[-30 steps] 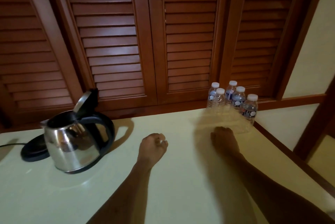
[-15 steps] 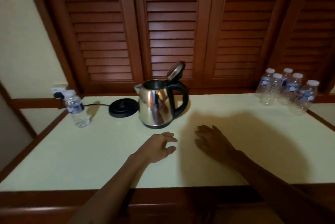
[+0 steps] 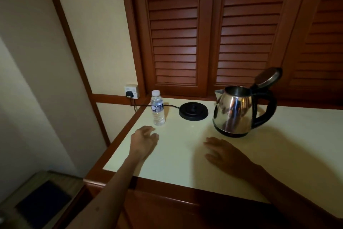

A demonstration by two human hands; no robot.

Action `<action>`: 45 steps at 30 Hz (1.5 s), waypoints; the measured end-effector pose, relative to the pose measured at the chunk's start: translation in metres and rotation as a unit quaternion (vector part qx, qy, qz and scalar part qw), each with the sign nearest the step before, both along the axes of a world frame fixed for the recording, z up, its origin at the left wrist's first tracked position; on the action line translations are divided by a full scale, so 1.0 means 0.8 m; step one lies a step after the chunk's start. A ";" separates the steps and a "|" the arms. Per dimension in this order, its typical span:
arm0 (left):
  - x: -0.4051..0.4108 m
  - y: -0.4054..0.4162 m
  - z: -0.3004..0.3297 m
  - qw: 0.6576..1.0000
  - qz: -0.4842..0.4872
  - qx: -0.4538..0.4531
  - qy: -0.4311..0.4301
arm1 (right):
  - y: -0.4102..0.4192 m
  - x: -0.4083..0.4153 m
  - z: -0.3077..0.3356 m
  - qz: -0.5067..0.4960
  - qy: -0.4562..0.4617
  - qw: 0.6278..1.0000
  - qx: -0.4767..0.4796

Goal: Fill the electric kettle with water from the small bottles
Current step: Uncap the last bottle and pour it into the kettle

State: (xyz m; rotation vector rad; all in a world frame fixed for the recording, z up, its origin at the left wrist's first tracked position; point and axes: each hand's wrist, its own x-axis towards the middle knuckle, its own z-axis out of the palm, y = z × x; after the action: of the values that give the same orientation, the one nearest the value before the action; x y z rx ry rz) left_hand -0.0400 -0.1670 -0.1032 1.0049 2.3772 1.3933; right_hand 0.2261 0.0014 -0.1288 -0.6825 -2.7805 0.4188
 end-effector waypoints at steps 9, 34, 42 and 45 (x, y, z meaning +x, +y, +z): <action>-0.040 0.075 0.015 0.992 0.002 0.049 -0.114 | -0.009 0.000 0.018 -0.004 -0.013 1.000 -0.003; 0.109 0.019 -0.011 0.967 -0.160 0.117 -0.158 | -0.059 -0.070 0.145 -0.022 0.191 0.981 0.040; 0.111 0.006 -0.002 0.952 -0.189 0.142 -0.193 | -0.073 -0.092 0.186 0.017 0.016 0.987 0.157; 0.112 0.004 0.001 0.951 -0.192 0.146 -0.191 | -0.071 -0.090 0.183 0.059 0.008 0.980 0.191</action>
State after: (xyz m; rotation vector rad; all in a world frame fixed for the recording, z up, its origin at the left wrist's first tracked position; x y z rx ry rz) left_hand 0.0499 -0.1638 -0.1027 1.0766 1.6307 1.6304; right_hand 0.1543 -0.0552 0.0179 -0.4224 -2.7773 -0.0922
